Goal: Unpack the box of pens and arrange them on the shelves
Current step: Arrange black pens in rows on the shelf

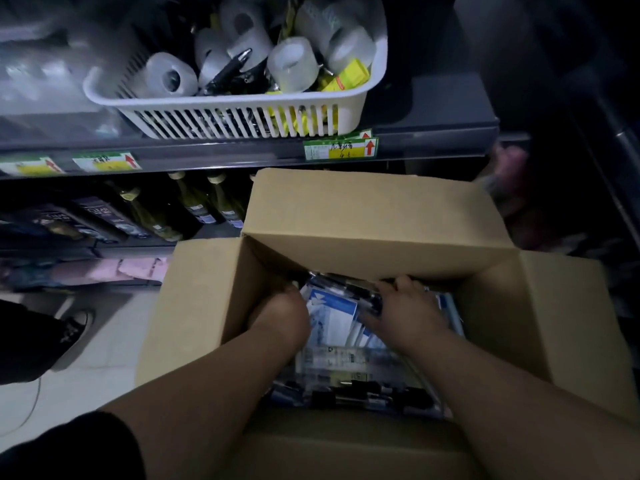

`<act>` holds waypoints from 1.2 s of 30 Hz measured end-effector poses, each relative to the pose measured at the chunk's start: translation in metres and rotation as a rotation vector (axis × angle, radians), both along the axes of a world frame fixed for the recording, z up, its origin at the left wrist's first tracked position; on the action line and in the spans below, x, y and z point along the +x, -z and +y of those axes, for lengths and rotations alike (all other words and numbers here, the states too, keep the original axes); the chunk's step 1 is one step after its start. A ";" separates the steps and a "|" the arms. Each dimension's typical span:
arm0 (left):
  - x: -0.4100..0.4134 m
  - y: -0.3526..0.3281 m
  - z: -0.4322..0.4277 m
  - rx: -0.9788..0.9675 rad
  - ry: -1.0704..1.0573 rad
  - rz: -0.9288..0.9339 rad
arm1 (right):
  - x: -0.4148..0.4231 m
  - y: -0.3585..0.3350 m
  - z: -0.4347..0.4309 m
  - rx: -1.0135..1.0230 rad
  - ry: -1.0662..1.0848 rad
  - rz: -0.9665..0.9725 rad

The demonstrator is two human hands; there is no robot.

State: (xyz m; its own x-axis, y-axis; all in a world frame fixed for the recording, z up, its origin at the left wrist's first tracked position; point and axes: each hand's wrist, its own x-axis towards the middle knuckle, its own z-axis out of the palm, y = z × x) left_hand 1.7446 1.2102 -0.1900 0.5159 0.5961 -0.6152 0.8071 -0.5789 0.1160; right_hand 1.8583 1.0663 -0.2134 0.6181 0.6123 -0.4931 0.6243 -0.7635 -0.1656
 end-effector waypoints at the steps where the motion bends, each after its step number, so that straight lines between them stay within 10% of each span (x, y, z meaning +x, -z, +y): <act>1: 0.000 0.000 -0.001 -0.001 -0.015 -0.019 | 0.000 0.000 0.002 -0.005 0.006 -0.004; 13: 0.005 0.005 0.003 -0.284 -0.300 -0.168 | -0.006 0.008 0.029 0.128 -0.021 0.163; 23: 0.012 0.007 -0.004 -0.809 -1.120 -0.455 | 0.012 0.000 0.017 0.294 -0.039 0.209; 36: 0.024 0.032 0.003 -0.789 -1.181 -0.424 | 0.010 -0.025 0.007 0.250 0.031 0.139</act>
